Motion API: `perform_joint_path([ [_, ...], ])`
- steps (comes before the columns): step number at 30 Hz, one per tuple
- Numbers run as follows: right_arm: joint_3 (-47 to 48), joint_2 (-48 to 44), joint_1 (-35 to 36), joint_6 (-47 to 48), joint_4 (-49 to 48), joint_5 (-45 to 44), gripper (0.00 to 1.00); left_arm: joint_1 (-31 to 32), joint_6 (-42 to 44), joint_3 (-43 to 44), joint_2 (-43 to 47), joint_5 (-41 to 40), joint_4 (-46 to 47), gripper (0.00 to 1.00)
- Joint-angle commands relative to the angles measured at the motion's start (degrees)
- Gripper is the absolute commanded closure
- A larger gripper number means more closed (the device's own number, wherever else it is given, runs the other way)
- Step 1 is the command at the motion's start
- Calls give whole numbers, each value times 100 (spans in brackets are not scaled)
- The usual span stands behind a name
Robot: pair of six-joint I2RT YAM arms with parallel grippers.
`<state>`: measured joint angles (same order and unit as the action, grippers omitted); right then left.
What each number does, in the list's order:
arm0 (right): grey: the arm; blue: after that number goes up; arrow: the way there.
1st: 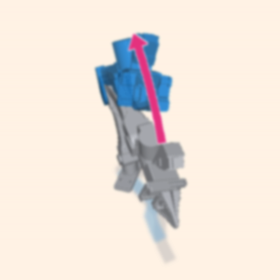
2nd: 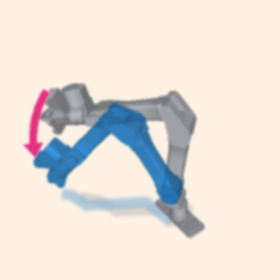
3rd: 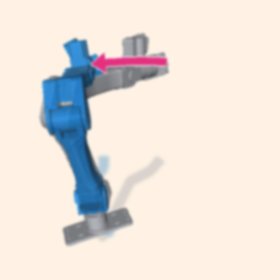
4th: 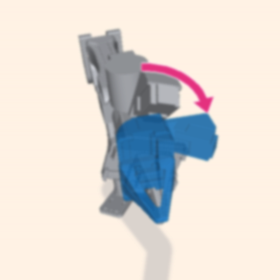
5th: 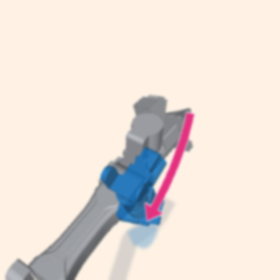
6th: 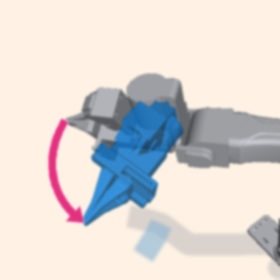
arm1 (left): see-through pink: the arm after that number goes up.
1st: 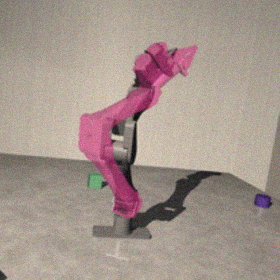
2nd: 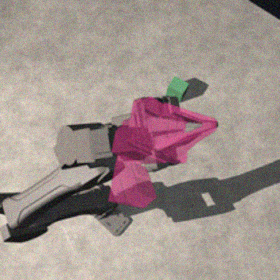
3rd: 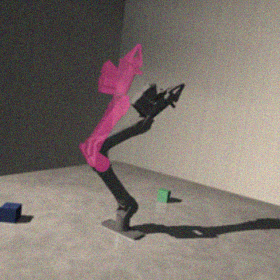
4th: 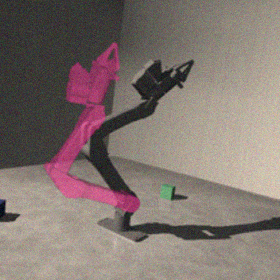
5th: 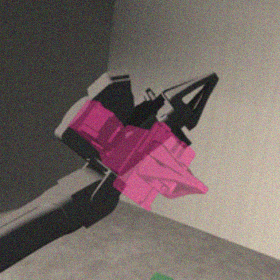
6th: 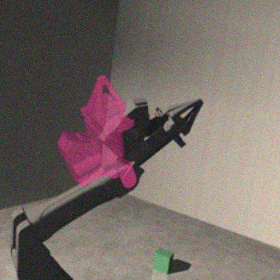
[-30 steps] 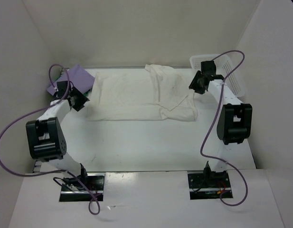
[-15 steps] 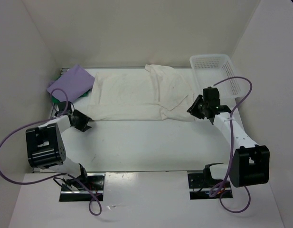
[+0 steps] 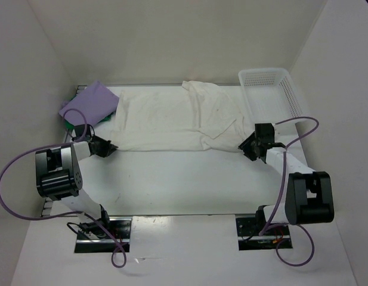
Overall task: Fold and stack the t-shirts
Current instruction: Fold the flattened tshirt in 1/3 of the way
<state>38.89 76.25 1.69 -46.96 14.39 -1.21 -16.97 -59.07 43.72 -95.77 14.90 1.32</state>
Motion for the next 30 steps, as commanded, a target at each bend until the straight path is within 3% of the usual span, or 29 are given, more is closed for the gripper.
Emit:
perform_joint_path([
  [1, 4, 415, -29, -243, -779, -485, 52, -8, 211, 13, -231, -399, -10, 85],
  [4, 109, 882, -29, -296, -946, -626, 52, -8, 326, 145, -285, -400, -132, 95],
  [6, 197, 1058, -29, -296, -947, -713, 63, -8, 396, 198, -337, -400, -132, 98],
  [7, 197, 1059, -29, -357, -1008, -801, 63, -8, 457, 198, -337, -400, -132, 100],
  [11, 539, 1391, -29, -490, -895, -1030, 64, -8, 659, 303, -285, -452, -264, 100],
  [12, 671, 1558, -29, -490, -712, -1091, 71, -8, 660, 303, -285, -452, -316, 100],
  [15, 1181, 1990, 23, -499, -481, -1197, 73, -8, 721, 303, -285, -505, -378, 100],
  [18, 1261, 2078, 24, -498, -307, -1259, 99, -8, 852, 364, -232, -557, -527, 100],
  [22, 875, 1535, 24, -498, 54, -1346, 100, -122, 1116, 365, 39, -550, -992, 100],
  [25, 269, 420, -54, -498, 484, -1189, 100, -270, 1380, 217, 347, -611, -1457, 100],
  [29, -495, -1361, -705, -577, 1293, -443, 100, -780, 1837, 154, 725, -611, -2293, 100],
  [30, -497, -1619, -514, -943, 1416, -441, 100, -921, 1933, 102, 822, -611, -2460, 100],
])
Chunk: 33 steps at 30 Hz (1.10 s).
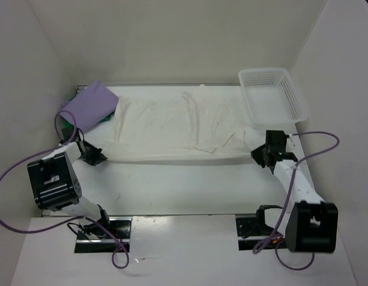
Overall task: Fold and stack the t-shirts
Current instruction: Fold the flattened tshirt in 1/3 of the way
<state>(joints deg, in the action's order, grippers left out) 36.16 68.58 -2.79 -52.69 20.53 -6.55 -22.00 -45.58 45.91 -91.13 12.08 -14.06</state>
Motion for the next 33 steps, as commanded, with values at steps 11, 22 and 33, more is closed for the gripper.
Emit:
perform_joint_path([
  [11, 101, -1945, 252, -902, 1981, 540, 69, -507, 480, -65, 1027, -425, -1389, 2],
  [22, 884, -2499, 252, -111, 2149, 943, 0, -7, 419, 795, 1221, -548, -1503, 0],
  [33, 1051, -952, 1146, 760, 883, 1402, 100, 1416, 771, 419, 2380, -66, -598, 62],
])
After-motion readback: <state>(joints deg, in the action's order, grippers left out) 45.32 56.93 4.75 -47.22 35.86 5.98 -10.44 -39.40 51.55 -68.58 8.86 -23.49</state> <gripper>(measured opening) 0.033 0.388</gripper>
